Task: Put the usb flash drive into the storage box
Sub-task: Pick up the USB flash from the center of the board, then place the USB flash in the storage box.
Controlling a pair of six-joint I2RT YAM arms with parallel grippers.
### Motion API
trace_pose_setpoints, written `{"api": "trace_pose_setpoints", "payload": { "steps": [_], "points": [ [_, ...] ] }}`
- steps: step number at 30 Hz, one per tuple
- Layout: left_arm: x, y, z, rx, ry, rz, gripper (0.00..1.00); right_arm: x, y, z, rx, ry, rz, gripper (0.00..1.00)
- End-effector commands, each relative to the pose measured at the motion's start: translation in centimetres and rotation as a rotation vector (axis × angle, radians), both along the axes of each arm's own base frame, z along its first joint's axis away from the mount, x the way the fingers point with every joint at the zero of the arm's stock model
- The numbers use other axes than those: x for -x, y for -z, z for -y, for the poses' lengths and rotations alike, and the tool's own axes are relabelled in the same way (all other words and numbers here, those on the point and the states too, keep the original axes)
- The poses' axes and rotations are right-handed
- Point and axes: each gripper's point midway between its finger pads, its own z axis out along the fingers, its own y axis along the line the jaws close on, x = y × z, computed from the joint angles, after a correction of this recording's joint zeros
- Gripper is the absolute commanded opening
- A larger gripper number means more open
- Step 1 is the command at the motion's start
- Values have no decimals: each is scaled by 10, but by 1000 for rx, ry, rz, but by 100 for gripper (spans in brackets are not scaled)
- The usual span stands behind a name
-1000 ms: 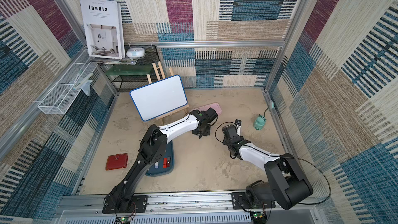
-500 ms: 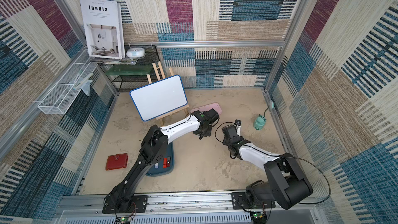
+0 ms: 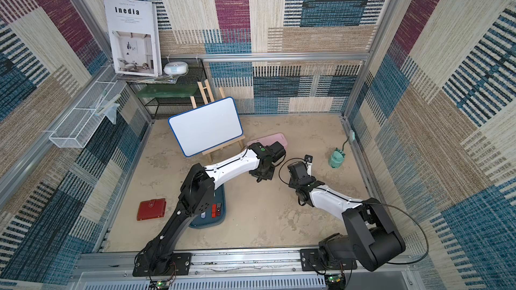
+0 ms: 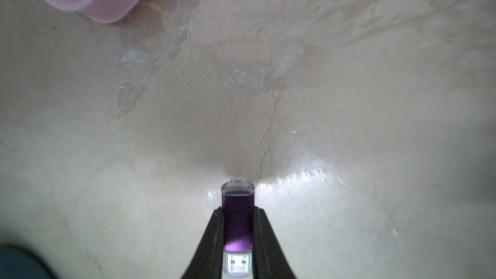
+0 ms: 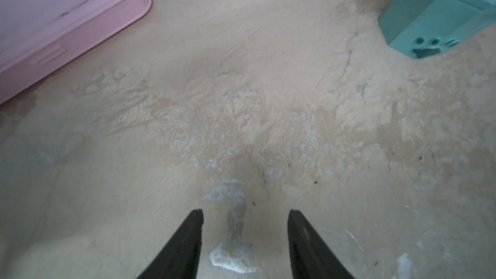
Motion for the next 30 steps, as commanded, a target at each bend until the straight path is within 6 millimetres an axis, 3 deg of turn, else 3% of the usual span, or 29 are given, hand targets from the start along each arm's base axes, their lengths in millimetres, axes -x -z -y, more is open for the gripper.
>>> {"api": "trace_pose_setpoints", "payload": {
  "steps": [1, 5, 8, 15, 19, 23, 27, 30],
  "points": [
    [4, -22, -3, 7, 10, 19, 6, -2, -2, -1, 1, -4, 4, 56],
    [12, -53, -6, 35, 18, 60, 5, -2, -2, -1, -1, -5, 3, 56],
    [22, -79, -25, 44, -12, 95, 5, -2, -3, -2, -4, -8, 4, 56],
    [70, -119, -112, 78, -128, 178, 7, -2, 0, -3, -4, -12, -6, 56],
    [104, -113, -164, 141, -225, 202, 9, -2, 2, -5, -7, -18, -14, 56],
    [116, -92, -203, 213, -341, 182, 10, -3, 3, -7, -13, -25, -18, 56],
    [108, -69, -202, 304, -395, 126, 10, -3, 4, -6, -9, -24, -23, 56],
    [97, -56, -190, 317, -388, 89, 9, -3, 5, -6, -5, -21, -26, 56]
  ]
}}
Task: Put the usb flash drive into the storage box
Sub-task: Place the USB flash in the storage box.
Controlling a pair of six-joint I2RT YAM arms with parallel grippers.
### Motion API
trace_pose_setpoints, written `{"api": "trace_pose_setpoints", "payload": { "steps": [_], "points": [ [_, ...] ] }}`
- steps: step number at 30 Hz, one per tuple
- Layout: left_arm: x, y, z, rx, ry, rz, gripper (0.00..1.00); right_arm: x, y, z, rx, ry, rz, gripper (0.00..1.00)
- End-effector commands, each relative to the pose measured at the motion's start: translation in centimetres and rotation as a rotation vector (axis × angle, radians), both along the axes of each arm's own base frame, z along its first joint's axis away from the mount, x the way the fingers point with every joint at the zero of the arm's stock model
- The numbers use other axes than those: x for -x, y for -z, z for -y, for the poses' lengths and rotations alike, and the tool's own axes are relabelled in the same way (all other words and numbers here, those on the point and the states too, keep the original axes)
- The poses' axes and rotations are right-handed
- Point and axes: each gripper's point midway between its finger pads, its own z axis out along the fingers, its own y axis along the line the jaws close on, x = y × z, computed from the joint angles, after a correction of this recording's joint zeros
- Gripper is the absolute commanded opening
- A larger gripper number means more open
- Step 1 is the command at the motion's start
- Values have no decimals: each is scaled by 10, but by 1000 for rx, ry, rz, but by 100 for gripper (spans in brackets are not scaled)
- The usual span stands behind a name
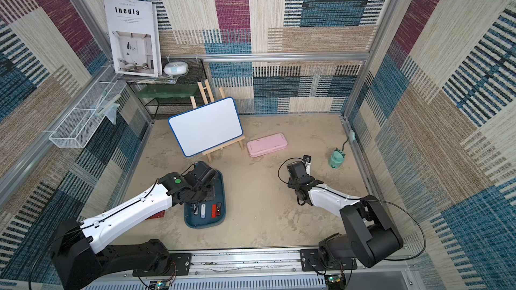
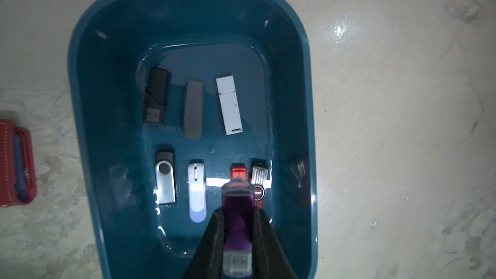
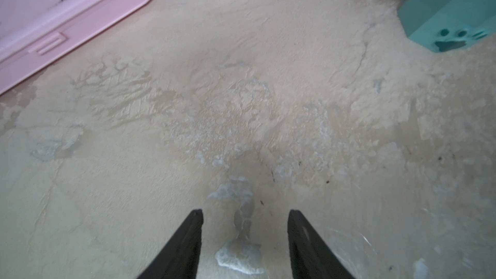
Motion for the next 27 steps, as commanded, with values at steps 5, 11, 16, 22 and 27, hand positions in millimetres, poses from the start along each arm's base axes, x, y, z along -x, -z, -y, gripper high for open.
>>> {"api": "trace_pose_setpoints", "payload": {
  "steps": [5, 11, 16, 22, 27],
  "points": [
    [-34, 29, 37, 104, 0, -48, 9, -1, 2, 1, 11, 0, -6, 56],
    [-45, 46, 28, 69, -52, -54, 9, 0, 4, 0, 11, -2, -15, 56],
    [-49, 56, 26, 51, -70, -68, 9, -1, 5, -1, 12, -7, -23, 56],
    [-49, 66, 20, 12, -81, -82, 11, -1, 5, -1, 13, -6, -22, 56],
    [-50, 70, 18, -8, -85, -93, 16, -1, 5, -1, 12, -7, -24, 56]
  ]
}}
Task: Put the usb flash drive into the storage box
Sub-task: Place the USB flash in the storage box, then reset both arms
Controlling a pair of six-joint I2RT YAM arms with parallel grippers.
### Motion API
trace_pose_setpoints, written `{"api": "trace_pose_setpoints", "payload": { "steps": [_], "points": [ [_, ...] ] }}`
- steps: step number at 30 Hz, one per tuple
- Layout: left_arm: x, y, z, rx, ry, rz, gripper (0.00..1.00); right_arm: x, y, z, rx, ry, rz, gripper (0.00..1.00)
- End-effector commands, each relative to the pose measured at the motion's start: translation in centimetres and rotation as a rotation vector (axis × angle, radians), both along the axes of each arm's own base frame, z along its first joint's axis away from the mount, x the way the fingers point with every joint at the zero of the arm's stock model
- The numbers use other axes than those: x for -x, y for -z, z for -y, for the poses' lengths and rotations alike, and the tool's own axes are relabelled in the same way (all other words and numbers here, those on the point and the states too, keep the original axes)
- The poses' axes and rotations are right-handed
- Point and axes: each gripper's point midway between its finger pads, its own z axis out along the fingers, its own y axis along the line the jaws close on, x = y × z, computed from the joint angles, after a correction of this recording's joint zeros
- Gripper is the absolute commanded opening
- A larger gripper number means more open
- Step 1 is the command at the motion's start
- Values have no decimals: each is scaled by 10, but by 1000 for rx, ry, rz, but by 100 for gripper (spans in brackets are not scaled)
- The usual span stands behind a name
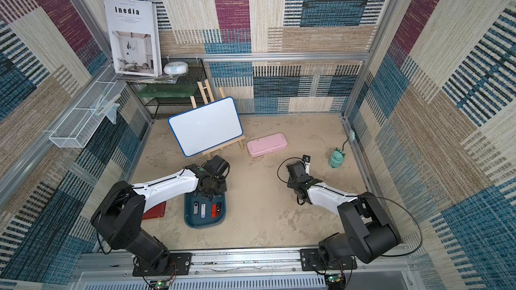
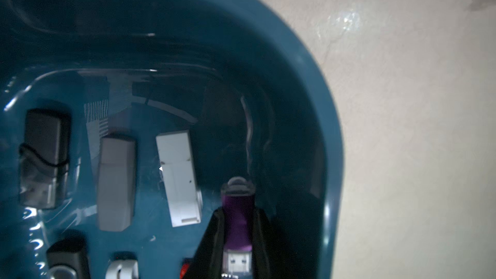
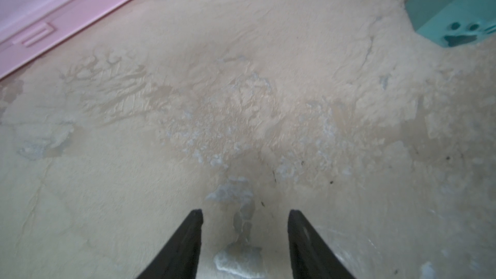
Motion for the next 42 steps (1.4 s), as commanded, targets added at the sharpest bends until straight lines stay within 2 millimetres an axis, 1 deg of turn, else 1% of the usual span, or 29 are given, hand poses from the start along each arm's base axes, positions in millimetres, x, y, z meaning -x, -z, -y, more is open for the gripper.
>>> {"api": "trace_pose_setpoints", "payload": {
  "steps": [1, 3, 5, 14, 18, 21, 24, 25, 27, 30, 32, 34, 36, 37, 39, 41, 42],
  "points": [
    [-2, 2, -3, -20, -11, 0, 18, 0, -1, 0, 6, -4, -4, 57],
    [-1, 2, -3, -16, -10, -5, 22, 0, 0, 0, 7, -5, -5, 57],
    [-1, 1, -3, -14, -13, -3, 23, 0, -1, 0, 7, -6, -4, 57],
    [1, -9, -5, -20, -5, 1, 30, 0, -1, 0, 7, -5, -5, 57],
    [2, -16, -5, -16, 2, 9, 31, 0, -1, 0, 7, -5, -4, 57],
    [2, -31, -4, 7, 15, 39, 31, 0, -1, 0, 6, -8, -4, 57],
    [3, -60, -5, 44, 43, 125, 31, 0, -3, -1, 1, -8, 4, 57],
    [4, -74, -8, 53, 50, 171, 31, 0, -5, -1, -1, -9, 11, 57],
    [8, -100, -22, 47, 51, 264, 32, 0, -9, 0, -9, -10, 28, 57],
    [18, -137, -57, -10, 16, 425, 36, 1, -18, 0, -20, -16, 66, 57],
    [26, -157, -81, -51, -14, 529, 39, 0, -28, 0, -29, -18, 105, 57],
    [35, -171, -108, -107, -61, 625, 43, -2, -40, 3, -23, -14, 148, 57],
    [44, -178, -134, -164, -123, 703, 52, -4, -56, 4, -20, -20, 193, 58],
    [47, -179, -145, -201, -151, 742, 55, -5, -65, 6, -15, -19, 220, 58],
    [51, -176, -161, -260, -180, 811, 59, -7, -82, 10, 7, -11, 275, 59],
    [51, -172, -171, -313, -186, 876, 61, -10, -100, 16, 47, -7, 333, 59],
    [49, -168, -170, -337, -160, 906, 62, -11, -107, 20, 64, 3, 360, 59]
  ]
}}
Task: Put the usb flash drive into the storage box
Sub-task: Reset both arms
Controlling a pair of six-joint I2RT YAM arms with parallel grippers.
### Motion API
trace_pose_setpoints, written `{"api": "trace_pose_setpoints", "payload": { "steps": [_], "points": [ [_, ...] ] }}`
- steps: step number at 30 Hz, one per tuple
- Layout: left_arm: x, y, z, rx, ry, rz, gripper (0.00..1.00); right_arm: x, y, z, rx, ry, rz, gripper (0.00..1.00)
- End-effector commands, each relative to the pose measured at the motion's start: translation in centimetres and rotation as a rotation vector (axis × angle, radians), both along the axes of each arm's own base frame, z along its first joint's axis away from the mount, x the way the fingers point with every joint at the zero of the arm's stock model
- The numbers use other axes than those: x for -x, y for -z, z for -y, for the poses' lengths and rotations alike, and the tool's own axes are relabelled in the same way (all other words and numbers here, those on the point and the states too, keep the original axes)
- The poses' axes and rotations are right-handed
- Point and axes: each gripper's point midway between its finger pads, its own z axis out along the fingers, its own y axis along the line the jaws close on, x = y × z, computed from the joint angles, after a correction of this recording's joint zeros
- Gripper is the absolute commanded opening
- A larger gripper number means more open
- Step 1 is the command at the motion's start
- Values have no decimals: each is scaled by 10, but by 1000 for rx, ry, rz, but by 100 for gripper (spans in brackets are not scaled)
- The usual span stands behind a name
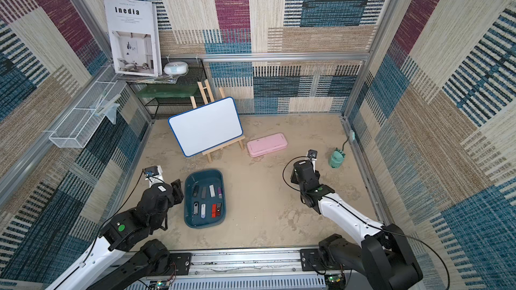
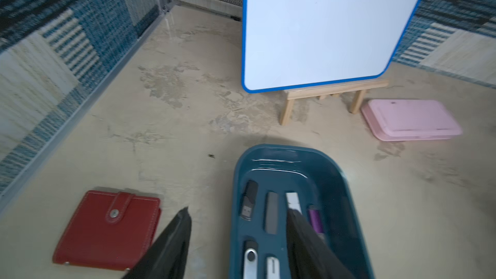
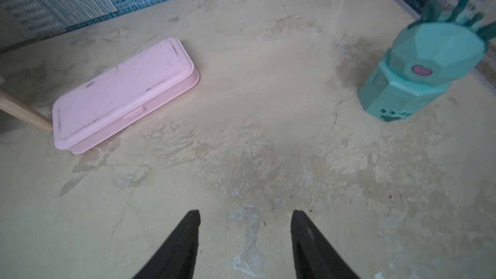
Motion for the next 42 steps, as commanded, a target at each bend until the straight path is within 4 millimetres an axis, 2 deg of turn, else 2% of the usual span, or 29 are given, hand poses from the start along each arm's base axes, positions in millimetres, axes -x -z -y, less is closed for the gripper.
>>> {"api": "trace_pose_setpoints", "payload": {
  "steps": [1, 3, 4, 7, 10, 13, 16, 18, 22, 24, 26, 28, 30, 33, 35, 37, 39, 41, 42],
  "points": [
    [-9, -9, -18, -160, -54, 147, 64, -7, -28, 15, 93, 45, 107, 60],
    [-16, 3, -14, -237, -17, 178, 73, -8, -33, 22, 159, 59, 146, 61],
    [-19, 10, -12, -293, 10, 174, 73, -9, -36, 27, 189, 75, 177, 62],
    [-23, 13, -24, -361, -59, 190, 76, -12, -33, 38, 274, 114, 215, 64],
    [-38, 25, -13, -333, 22, 248, 76, -27, -25, 45, 315, 129, 143, 68],
    [-53, 46, -31, -292, 3, 254, 77, -43, -16, 54, 372, 138, 117, 72],
    [-70, 64, -58, -213, -64, 194, 78, -47, -4, 69, 342, 166, 159, 73],
    [-86, 68, -58, -190, -35, 164, 76, -47, 3, 77, 303, 161, 214, 73],
    [-113, 66, -59, -179, -2, 197, 74, -56, -7, 87, 327, 169, 264, 74],
    [-121, 67, -62, -163, 0, 198, 73, -60, -7, 88, 335, 144, 272, 73],
    [-126, 66, -64, -161, 0, 213, 73, -55, -17, 93, 372, 164, 330, 73],
    [-133, 69, -62, -173, 23, 223, 73, -44, -22, 98, 355, 175, 401, 74],
    [-142, 81, -57, -168, 51, 217, 73, -43, -19, 101, 332, 156, 423, 73],
    [-157, 97, -41, -168, 158, 178, 72, -45, -15, 95, 303, 87, 419, 72],
    [-158, 99, -33, -168, 208, 162, 73, -39, -13, 91, 269, 20, 452, 71],
    [-165, 101, -32, -166, 214, 137, 78, -42, -13, 95, 262, 30, 491, 72],
    [-176, 106, -33, -157, 220, 67, 84, -51, 0, 91, 229, -28, 402, 75],
    [-176, 107, -37, -122, 215, 65, 87, -51, -1, 93, 213, -40, 416, 74],
    [-176, 107, -38, -121, 213, 68, 95, -53, 0, 91, 210, -50, 402, 75]
  ]
}}
